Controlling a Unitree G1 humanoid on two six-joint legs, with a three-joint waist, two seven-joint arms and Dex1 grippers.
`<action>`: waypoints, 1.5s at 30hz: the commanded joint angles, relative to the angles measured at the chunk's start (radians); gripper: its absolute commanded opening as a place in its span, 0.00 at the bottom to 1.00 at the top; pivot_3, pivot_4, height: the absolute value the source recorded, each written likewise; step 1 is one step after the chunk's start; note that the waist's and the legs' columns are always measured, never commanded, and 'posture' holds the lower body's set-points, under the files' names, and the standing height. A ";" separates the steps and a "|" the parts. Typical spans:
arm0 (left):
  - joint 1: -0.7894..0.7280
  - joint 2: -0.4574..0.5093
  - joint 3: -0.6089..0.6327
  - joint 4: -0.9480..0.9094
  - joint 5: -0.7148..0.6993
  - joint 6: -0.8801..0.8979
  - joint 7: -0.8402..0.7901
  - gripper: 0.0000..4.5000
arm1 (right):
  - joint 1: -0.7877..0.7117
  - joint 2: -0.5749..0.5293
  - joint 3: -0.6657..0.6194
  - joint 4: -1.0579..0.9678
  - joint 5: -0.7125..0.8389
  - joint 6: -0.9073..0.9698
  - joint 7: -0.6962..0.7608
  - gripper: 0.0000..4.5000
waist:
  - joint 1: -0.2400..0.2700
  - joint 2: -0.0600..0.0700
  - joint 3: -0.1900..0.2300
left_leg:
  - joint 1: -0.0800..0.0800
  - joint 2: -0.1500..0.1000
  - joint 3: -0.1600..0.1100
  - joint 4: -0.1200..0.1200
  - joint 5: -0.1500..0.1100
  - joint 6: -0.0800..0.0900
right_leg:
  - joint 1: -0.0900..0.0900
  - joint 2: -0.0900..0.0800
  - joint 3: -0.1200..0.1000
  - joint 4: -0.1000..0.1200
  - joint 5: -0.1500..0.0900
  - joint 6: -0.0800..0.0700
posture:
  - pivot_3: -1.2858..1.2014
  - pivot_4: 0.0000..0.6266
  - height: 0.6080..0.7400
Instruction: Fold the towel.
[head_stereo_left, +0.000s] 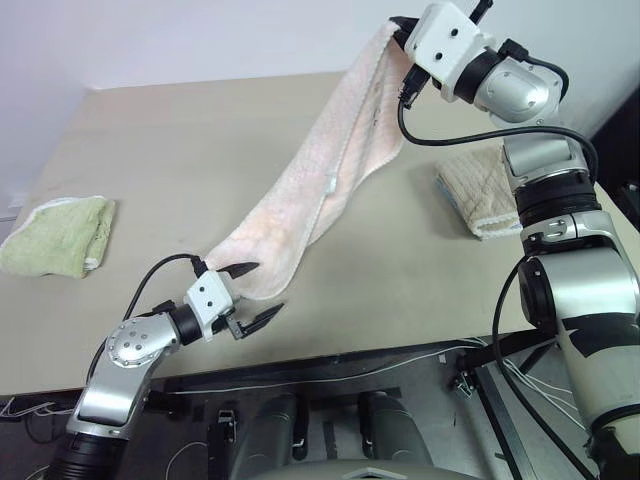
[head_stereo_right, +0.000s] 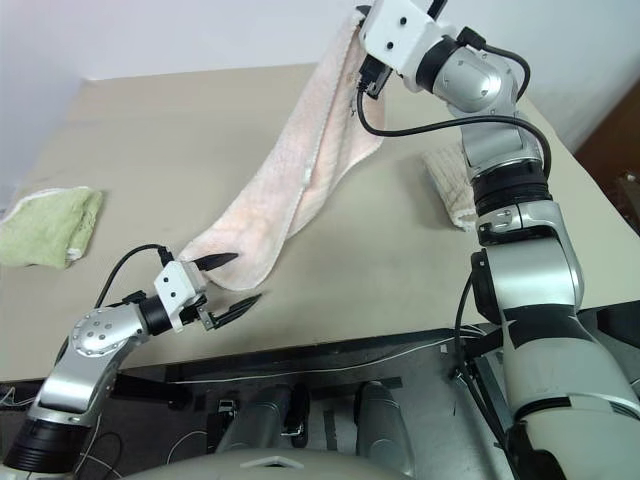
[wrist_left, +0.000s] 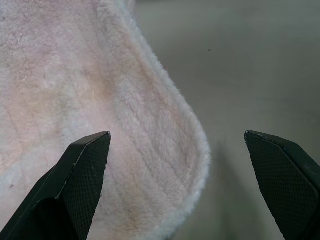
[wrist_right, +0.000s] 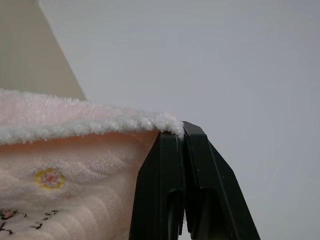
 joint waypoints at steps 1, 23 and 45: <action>-0.027 -0.011 0.002 0.028 0.021 -0.010 0.029 1.00 | -0.027 -0.011 -0.022 0.001 0.004 -0.009 -0.027 0.01 | 0.000 0.000 0.000 | 0.000 0.000 0.000 0.000 0.000 0.000 | 0.000 0.000 0.000 0.000 0.000 0.000 | 0.52 0.24 1.00; -0.161 -0.014 -0.102 0.061 0.082 0.106 0.021 0.59 | 0.010 -0.015 -0.026 -0.044 0.011 0.026 -0.041 0.00 | 0.000 0.000 0.000 | 0.000 0.000 0.000 0.000 0.000 0.000 | 0.000 0.000 0.000 0.001 0.000 0.000 | 0.52 0.24 1.00; -0.538 -0.011 0.323 0.131 -0.434 0.354 0.051 0.01 | 0.023 -0.045 -0.024 0.014 -0.005 0.030 -0.066 0.00 | 0.003 -0.001 0.001 | 0.000 0.000 -0.001 0.004 0.001 0.000 | 0.002 0.001 -0.002 0.001 0.001 0.002 | 0.52 0.24 1.00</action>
